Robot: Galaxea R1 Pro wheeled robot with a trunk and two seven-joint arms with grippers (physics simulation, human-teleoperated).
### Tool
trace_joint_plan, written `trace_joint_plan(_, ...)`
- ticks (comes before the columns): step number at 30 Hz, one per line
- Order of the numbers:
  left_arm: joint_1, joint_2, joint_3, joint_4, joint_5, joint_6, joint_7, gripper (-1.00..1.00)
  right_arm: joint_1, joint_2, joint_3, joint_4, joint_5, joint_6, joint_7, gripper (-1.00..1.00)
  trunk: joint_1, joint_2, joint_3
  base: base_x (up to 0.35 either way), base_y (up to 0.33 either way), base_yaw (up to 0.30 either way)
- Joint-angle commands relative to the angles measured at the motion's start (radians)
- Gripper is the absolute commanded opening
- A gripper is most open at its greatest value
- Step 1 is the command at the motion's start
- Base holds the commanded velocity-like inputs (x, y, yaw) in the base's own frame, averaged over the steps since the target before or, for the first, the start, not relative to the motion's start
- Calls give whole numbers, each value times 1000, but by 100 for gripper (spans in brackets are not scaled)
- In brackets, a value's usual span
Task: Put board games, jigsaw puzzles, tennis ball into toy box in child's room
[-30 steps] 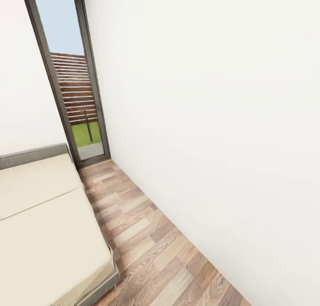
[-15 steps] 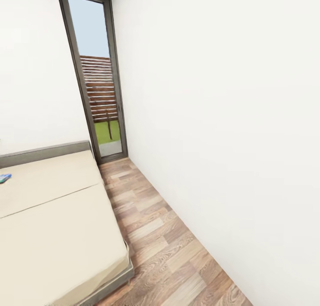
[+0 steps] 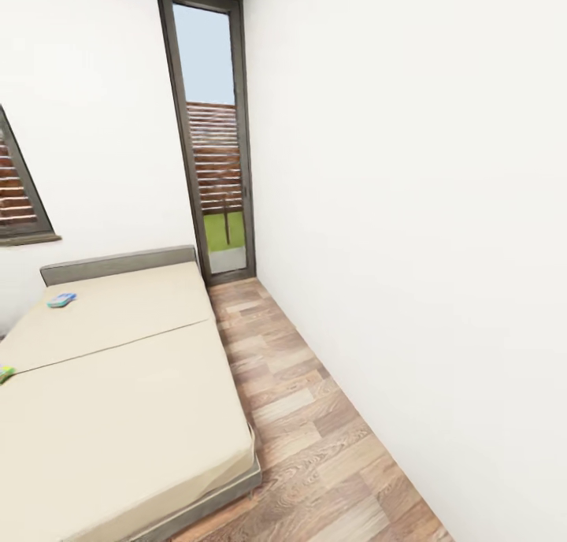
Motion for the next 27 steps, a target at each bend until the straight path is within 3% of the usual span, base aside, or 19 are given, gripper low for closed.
trace_joint_plan(1, 0, 0, -1, 0, 0, -11, 0, 100, 0, 0, 1, 0, 1, 0, 0, 100, -4, 7, 2, 0, 0, 273)
trace_joint_plan(7, 0, 0, -2, 0, -1, -52, 0, 100, 0, 0, 1, 0, 1, 0, 0, 100, -27, 49, 21, 0, 0, 273)
trace_joint_plan(27, 0, -1, -2, 0, -1, -61, 0, 100, 0, -1, 2, 0, 0, 0, 0, 100, -103, 189, 84, 0, 0, 273)
